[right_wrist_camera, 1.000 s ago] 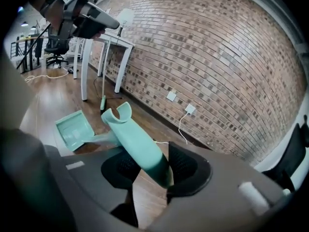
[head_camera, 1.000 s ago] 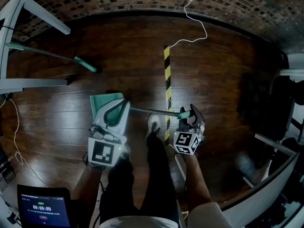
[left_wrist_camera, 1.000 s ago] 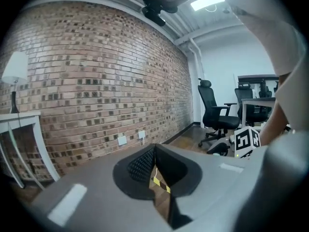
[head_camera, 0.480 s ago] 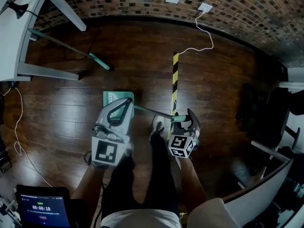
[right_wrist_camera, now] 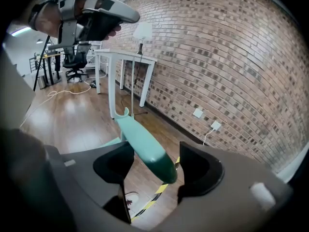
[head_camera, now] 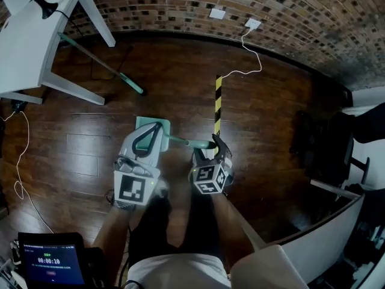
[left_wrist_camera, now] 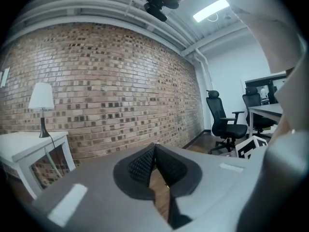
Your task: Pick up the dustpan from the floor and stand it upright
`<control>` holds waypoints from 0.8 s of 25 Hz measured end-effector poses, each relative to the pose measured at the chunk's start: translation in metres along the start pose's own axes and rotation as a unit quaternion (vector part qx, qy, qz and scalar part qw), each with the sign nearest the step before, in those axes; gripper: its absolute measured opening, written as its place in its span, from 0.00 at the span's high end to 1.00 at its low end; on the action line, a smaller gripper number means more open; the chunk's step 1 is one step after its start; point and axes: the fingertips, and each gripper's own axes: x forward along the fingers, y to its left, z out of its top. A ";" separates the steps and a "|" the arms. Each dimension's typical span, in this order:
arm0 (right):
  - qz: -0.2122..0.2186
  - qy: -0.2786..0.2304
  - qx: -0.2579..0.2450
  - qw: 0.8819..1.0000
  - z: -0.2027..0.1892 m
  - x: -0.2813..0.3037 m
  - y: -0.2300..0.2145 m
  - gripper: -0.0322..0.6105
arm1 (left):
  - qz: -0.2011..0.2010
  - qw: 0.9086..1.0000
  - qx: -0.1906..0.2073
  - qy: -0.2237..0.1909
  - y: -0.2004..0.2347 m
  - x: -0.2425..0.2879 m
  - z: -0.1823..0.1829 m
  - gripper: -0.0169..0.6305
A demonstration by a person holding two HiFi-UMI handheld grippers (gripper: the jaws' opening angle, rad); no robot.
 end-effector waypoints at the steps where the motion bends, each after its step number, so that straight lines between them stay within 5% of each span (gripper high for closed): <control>1: 0.020 0.009 -0.004 1.000 -0.001 -0.004 0.005 0.49 | -0.004 1.000 0.022 -0.012 0.002 -0.008 0.012 0.97; 3: 0.061 0.030 -0.020 0.997 -0.004 -0.013 0.012 0.47 | -0.004 0.999 0.046 -0.027 0.007 -0.024 0.033 0.97; 6: 0.079 0.044 -0.039 0.995 -0.004 -0.030 0.006 0.46 | 0.015 0.999 0.012 -0.025 0.016 -0.046 0.048 0.97; 10: 0.037 0.023 0.003 0.999 0.004 -0.063 -0.011 0.45 | 0.035 0.998 -0.036 -0.029 0.023 -0.077 0.059 0.97; 20: -0.067 -0.094 0.105 0.988 0.067 -0.183 -0.068 0.52 | 0.054 0.998 -0.013 -0.043 0.036 -0.123 0.121 0.97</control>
